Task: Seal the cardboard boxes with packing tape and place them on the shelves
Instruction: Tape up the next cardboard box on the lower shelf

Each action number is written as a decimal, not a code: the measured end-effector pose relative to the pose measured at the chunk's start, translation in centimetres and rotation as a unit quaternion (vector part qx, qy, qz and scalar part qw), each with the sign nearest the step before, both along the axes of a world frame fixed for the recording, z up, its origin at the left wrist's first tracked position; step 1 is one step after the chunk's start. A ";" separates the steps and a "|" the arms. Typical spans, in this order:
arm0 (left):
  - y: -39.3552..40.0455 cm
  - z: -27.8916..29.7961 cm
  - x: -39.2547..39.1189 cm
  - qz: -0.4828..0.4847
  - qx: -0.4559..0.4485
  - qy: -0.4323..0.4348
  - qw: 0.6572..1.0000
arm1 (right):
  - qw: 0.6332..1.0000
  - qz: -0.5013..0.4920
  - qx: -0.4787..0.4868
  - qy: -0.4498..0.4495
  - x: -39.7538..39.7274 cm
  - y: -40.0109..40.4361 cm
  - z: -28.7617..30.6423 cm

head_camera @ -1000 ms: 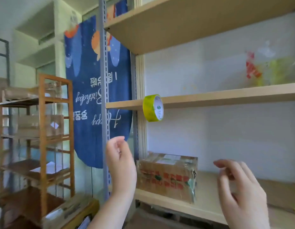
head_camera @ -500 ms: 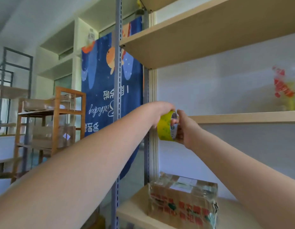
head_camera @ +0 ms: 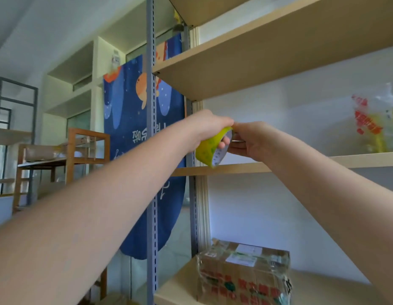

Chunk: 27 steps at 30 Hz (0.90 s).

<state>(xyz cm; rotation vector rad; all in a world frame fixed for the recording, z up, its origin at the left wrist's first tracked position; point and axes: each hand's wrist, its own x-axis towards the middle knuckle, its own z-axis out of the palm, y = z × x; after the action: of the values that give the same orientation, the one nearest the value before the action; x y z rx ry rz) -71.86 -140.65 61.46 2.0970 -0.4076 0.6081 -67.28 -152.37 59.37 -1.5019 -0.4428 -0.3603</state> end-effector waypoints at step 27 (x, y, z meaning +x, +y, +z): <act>-18.3 -55.4 -11.4 -0.233 0.315 0.121 0.912 | 0.929 -0.292 0.164 0.158 -23.3 -24.8 -55.6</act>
<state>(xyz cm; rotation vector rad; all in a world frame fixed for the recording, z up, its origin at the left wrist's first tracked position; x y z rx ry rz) -83.25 -158.96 6.11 2.5027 -1.0263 -0.0941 -90.58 -177.16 3.77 -1.3047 0.3250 -0.6124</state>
